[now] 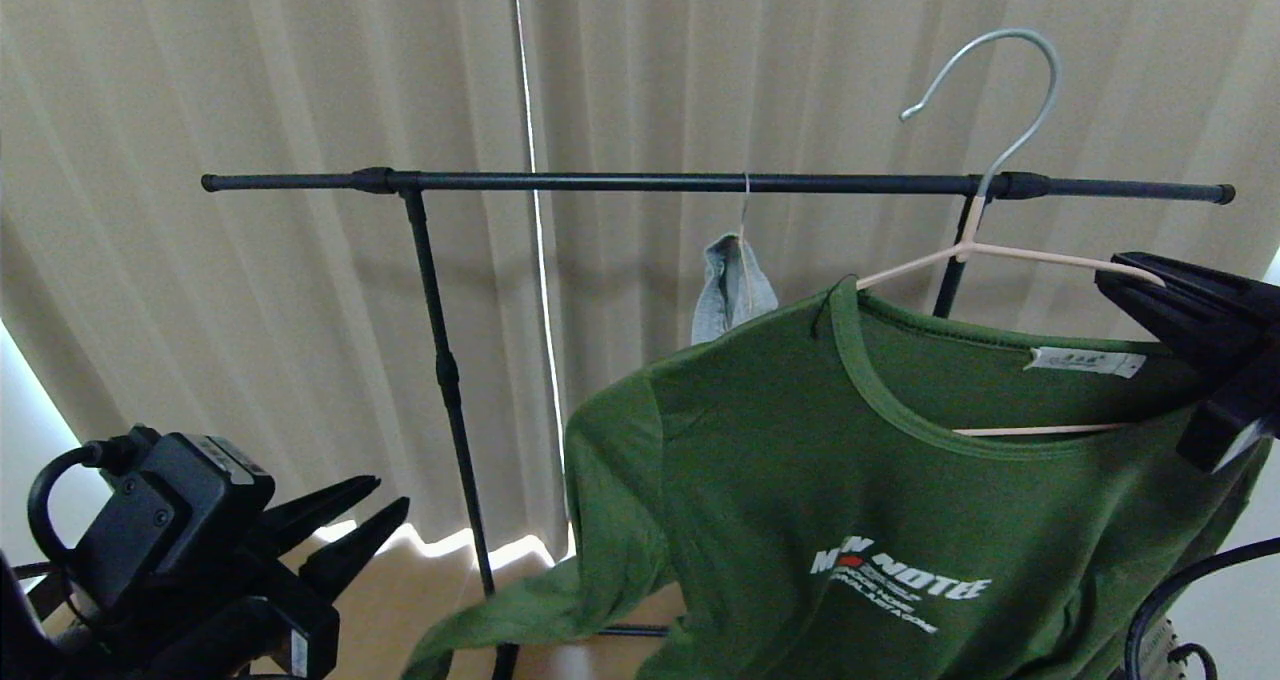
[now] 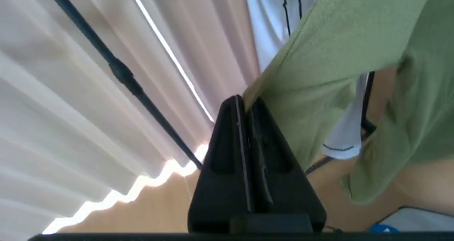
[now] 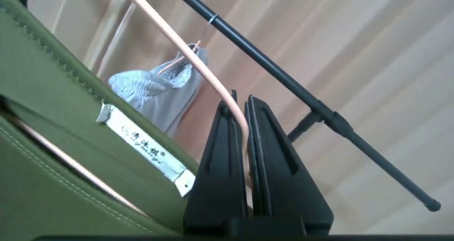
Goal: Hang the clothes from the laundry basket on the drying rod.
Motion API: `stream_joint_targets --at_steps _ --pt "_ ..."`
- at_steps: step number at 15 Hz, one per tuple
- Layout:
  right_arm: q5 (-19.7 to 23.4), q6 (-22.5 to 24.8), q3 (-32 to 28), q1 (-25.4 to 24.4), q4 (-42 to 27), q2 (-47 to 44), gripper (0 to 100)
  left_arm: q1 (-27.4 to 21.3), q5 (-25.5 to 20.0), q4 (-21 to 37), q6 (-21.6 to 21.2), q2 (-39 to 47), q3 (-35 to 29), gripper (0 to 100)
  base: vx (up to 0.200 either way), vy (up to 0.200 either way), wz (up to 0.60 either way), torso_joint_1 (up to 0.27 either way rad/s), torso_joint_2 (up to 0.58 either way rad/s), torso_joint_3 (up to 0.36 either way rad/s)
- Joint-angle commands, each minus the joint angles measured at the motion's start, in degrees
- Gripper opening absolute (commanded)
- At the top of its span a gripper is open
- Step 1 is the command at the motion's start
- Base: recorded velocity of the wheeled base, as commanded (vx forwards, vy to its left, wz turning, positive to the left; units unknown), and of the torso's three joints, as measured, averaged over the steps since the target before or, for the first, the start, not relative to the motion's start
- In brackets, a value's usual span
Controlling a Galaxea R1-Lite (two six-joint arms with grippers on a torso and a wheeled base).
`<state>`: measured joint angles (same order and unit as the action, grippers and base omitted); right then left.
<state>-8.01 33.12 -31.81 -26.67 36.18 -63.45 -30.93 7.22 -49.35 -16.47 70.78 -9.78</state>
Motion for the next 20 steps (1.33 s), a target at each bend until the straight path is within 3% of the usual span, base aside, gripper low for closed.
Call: stream_joint_targets --at_steps 1,5,7,9,11,15,20 --pt "0.01 0.10 -0.01 1.80 -0.41 0.79 0 -0.36 -0.01 -0.05 0.12 -0.73 -0.15 100 0.000 0.000 0.00 0.000 0.00 0.000" --pt "0.01 0.28 0.60 12.43 -1.73 3.51 0 0.17 -0.10 -0.84 3.64 -4.77 -0.86 100 0.000 0.000 0.00 0.000 0.00 0.000" --pt "0.10 0.28 -0.36 18.67 -7.35 5.62 0 3.24 -0.01 -0.84 3.29 -5.39 -0.59 100 0.000 0.000 0.00 0.000 0.00 0.000" --pt "0.10 0.28 -0.89 20.78 -9.90 6.50 0 4.65 -0.01 -0.84 3.55 -5.39 -0.86 100 0.000 0.000 0.00 0.000 0.00 0.000" --pt "0.01 0.28 -1.94 30.54 -15.79 8.43 0 7.55 -0.10 -0.93 4.69 -4.86 -1.21 100 0.000 0.000 0.00 0.000 0.00 0.000" --pt "0.01 0.63 -6.25 44.08 -23.35 8.70 0 7.37 -1.50 -1.01 8.30 -4.95 1.16 100 0.000 0.000 0.00 0.000 0.00 0.000" --pt "0.01 3.09 -6.16 46.36 -24.58 8.26 0 7.20 -2.56 -2.95 6.80 -6.79 1.87 100 0.000 0.000 0.00 0.000 0.00 0.000"
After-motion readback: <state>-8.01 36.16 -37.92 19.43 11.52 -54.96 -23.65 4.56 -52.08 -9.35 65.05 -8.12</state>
